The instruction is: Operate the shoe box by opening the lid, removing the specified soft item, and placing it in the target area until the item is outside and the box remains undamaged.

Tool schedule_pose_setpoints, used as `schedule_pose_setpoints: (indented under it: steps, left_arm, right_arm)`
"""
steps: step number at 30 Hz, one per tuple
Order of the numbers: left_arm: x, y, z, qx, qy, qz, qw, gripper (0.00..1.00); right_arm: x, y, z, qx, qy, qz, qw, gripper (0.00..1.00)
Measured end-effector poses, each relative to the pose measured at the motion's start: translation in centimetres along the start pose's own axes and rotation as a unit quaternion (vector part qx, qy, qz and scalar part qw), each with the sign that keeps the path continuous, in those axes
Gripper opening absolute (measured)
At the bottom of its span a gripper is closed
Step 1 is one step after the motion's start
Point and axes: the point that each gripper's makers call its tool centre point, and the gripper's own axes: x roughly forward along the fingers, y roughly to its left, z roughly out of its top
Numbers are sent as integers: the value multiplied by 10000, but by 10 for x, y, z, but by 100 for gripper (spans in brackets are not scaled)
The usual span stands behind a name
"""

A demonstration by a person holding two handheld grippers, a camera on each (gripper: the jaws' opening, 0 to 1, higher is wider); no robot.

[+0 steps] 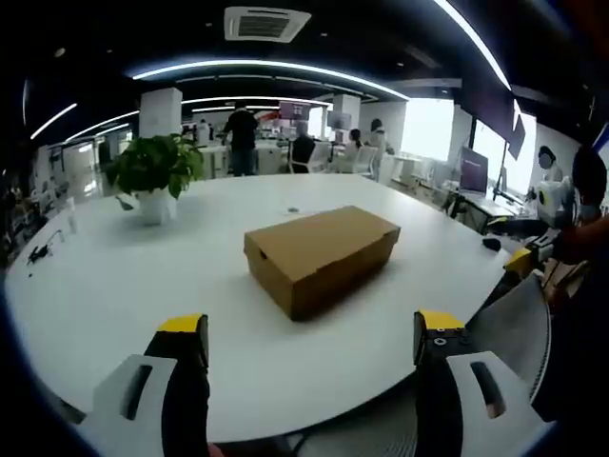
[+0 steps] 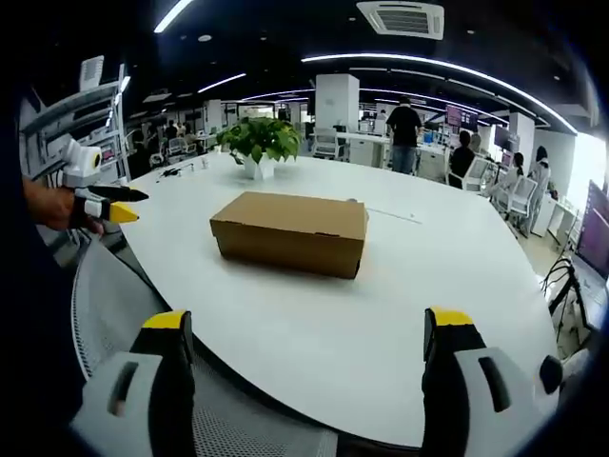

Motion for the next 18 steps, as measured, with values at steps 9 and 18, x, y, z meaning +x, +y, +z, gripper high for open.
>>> schedule_pose_setpoints:
  steps: [9, 18]
  left_arm:
    - [1, 0, 2, 27, -5, -3, 10000, 91]
    - [3, -2, 2, -4, 18, -34, 10000, 90]
  right_arm:
    - [2, 1, 1, -24, 10, 20, 10000, 96]
    - [2, 0, 0, -3, 26, 23, 10000, 96]
